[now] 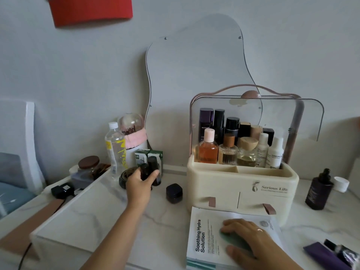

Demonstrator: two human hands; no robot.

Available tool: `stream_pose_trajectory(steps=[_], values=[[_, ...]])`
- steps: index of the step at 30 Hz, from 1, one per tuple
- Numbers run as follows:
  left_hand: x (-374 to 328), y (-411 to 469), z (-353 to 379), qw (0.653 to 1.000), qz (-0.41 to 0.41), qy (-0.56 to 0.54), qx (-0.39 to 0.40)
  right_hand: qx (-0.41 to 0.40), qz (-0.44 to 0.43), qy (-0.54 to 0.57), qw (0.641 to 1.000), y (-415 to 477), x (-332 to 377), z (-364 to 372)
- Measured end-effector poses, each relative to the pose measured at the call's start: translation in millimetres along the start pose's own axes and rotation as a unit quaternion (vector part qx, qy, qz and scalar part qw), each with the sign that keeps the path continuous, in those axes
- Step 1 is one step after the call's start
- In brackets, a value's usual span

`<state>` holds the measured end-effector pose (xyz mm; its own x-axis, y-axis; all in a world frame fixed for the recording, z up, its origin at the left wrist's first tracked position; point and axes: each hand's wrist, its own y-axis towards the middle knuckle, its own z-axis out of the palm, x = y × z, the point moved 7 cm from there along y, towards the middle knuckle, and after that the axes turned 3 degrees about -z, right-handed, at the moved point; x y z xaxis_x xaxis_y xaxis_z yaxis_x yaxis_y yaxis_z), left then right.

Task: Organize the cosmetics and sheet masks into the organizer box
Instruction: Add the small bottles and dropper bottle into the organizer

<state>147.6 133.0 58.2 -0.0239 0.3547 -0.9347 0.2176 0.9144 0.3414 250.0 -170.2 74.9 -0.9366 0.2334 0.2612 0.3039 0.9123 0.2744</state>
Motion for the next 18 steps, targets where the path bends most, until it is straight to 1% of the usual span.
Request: stream_pose_trajectory(steps=[1, 3, 4, 6, 7, 9, 11, 13, 15, 18], values=[[-13, -2, -9, 1.0, 0.012, -0.011, -0.005, 0.011, 0.002, 0.003, 1.0, 0, -2, 1], [-44, -10, -20, 0.998, 0.045, -0.031, 0.009, 0.001, 0.023, 0.021, 1.0, -1, -1, -7], [-61, -17, -21, 0.997, 0.066, -0.035, 0.035, -0.012, 0.038, 0.043, 0.998, 2, 2, -15], [-94, -36, -13, 0.987, 0.109, -0.042, 0.111, -0.061, 0.035, 0.114, 0.991, 12, 9, -34], [-108, -46, -5, 0.98, 0.121, -0.052, 0.151, -0.099, 0.026, 0.144, 0.984, 19, 12, -47], [-132, -66, 13, 0.966, 0.131, -0.071, 0.211, -0.165, -0.01, 0.16, 0.973, 33, 20, -72], [-149, -82, 32, 0.952, 0.142, -0.082, 0.258, -0.182, -0.047, 0.168, 0.968, 50, 29, -92], [-160, -88, 49, 0.942, 0.163, -0.073, 0.285, -0.169, -0.053, 0.18, 0.968, 67, 28, -102], [-163, -81, 63, 0.944, 0.146, -0.064, 0.289, -0.163, -0.038, 0.196, 0.966, 80, 18, -105], [-158, -66, 82, 0.945, 0.086, -0.082, 0.304, -0.156, -0.01, 0.224, 0.962, 98, 0, -101]])
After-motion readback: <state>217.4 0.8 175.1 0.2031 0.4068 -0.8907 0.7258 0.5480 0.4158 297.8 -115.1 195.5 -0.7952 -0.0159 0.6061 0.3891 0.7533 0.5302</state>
